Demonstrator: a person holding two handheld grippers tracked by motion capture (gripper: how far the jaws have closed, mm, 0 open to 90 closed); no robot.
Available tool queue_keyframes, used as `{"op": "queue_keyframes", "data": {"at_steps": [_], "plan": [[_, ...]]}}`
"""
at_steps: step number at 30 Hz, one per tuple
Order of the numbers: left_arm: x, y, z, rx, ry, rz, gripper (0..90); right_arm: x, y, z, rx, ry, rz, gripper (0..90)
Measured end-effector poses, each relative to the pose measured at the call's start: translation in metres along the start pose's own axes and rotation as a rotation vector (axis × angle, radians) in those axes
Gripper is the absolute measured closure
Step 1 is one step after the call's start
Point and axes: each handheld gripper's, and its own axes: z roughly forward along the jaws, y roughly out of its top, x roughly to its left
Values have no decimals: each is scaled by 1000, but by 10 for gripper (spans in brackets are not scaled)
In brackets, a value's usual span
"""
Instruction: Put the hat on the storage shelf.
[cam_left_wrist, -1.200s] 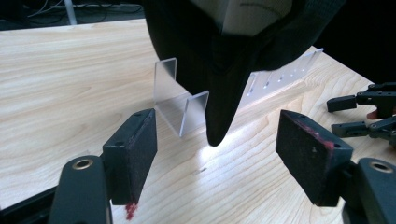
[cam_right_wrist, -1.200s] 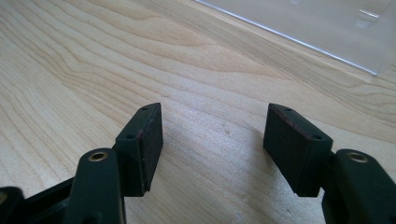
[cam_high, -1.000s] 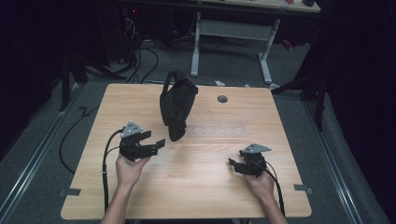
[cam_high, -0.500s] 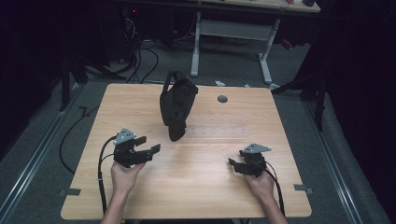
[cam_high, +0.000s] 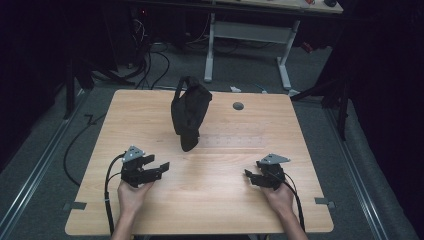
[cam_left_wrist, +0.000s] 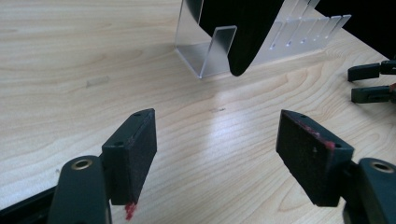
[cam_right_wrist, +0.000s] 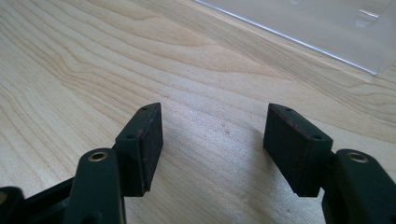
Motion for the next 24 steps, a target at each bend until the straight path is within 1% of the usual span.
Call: {"op": "queue_keyframes", "data": {"at_steps": [11, 19, 24], "plan": [[6, -9, -3, -1, 10, -25, 292, 0, 0, 0, 0, 0, 1, 379], [12, -18, -3, 4, 40, -11, 288, 0, 0, 0, 0, 0, 0, 379], [18, -23, -1, 9, 72, 22, 286, 0, 0, 0, -1, -2, 0, 379]]}}
